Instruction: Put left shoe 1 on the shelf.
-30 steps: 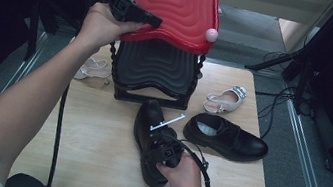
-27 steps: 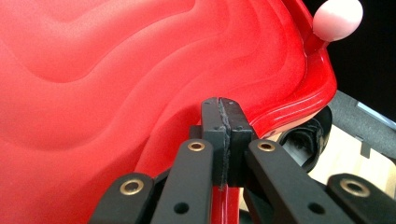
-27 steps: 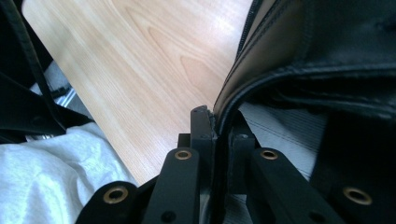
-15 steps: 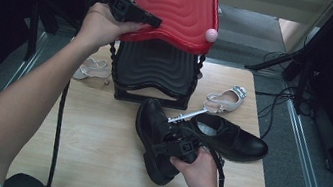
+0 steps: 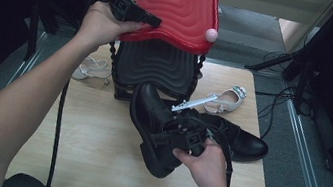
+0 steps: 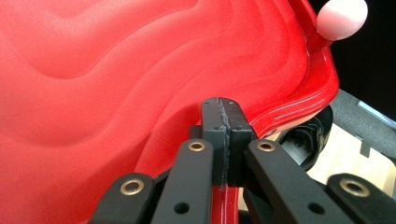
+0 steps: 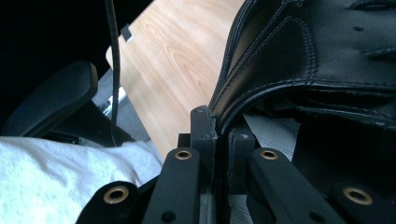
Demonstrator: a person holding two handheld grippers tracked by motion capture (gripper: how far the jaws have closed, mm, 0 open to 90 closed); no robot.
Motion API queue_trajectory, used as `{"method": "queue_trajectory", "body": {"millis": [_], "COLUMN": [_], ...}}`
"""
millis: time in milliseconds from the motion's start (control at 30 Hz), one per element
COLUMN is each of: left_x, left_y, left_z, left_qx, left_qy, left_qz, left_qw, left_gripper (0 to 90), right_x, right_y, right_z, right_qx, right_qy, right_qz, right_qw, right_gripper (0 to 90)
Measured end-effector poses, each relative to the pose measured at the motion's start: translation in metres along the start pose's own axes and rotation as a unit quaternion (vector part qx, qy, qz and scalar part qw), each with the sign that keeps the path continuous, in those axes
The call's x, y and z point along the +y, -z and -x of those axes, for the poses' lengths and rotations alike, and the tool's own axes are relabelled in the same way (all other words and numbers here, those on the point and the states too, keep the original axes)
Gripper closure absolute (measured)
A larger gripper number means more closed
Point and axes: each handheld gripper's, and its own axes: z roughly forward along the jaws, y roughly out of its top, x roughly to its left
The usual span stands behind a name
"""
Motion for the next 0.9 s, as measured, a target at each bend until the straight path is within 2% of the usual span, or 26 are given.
{"method": "queue_trajectory", "body": {"millis": [100, 200, 433, 500, 567, 600, 633, 667, 700, 733, 767, 800, 833, 900], "left_x": [0.0, 0.0, 0.0, -0.001, -0.001, -0.001, -0.001, -0.002, -0.002, -0.002, -0.002, -0.002, -0.002, -0.003], "left_y": [0.0, 0.0, 0.002, 0.002, 0.003, 0.003, 0.003, 0.004, 0.004, 0.004, 0.004, 0.005, 0.005, 0.005], "left_z": [-0.001, -0.001, -0.001, -0.002, -0.002, -0.002, -0.002, -0.003, -0.003, -0.003, -0.004, -0.004, -0.004, -0.004], "left_qx": [-0.002, -0.002, 0.0, 0.0, 0.0, 0.0, 0.0, 0.001, 0.001, 0.001, -0.002, 0.0, 0.0, -0.002], "left_qy": [0.001, 0.002, -0.001, -0.002, -0.001, -0.002, -0.002, 0.0, 0.0, 0.0, -0.001, -0.003, -0.003, -0.001], "left_qz": [-0.001, -0.002, -0.004, -0.004, -0.005, -0.006, -0.006, -0.006, -0.006, -0.006, -0.007, -0.007, -0.007, -0.009], "left_qw": [1.0, 1.0, 1.0, 1.0, 1.0, 1.0, 1.0, 1.0, 1.0, 1.0, 1.0, 1.0, 1.0, 1.0], "left_gripper": [90.0, 90.0, 90.0, 90.0, 90.0, 90.0, 90.0, 90.0, 90.0, 90.0, 90.0, 90.0, 90.0, 90.0], "right_x": [0.02, 0.036, 0.073, 0.08, 0.085, 0.087, 0.087, 0.09, 0.091, 0.091, 0.091, 0.093, 0.093, 0.094], "right_y": [0.009, 0.01, -0.011, -0.021, -0.033, -0.038, -0.038, -0.048, -0.053, -0.055, -0.055, -0.063, -0.065, -0.069], "right_z": [-0.005, -0.004, 0.006, 0.011, 0.017, 0.02, 0.02, 0.027, 0.032, 0.033, 0.033, 0.035, 0.035, 0.04], "right_qx": [-0.013, -0.029, -0.082, -0.101, -0.128, -0.138, -0.138, -0.151, -0.147, -0.156, -0.156, -0.177, -0.179, -0.182], "right_qy": [0.018, 0.037, 0.074, 0.094, 0.11, 0.108, 0.108, 0.101, 0.103, 0.109, 0.109, 0.134, 0.13, 0.13], "right_qz": [0.014, 0.027, 0.05, 0.056, 0.061, 0.062, 0.062, 0.068, 0.071, 0.073, 0.073, 0.074, 0.076, 0.091], "right_qw": [0.9997, 0.9985, 0.9925, 0.9889, 0.9838, 0.9826, 0.9826, 0.9809, 0.9812, 0.9789, 0.9789, 0.9723, 0.9724, 0.9705], "right_gripper": [86.6, 86.6, 86.6, 86.5, 86.5, 86.5, 86.5, 86.6, 86.6, 86.7, 86.7, 86.6, 86.5, 86.5]}}
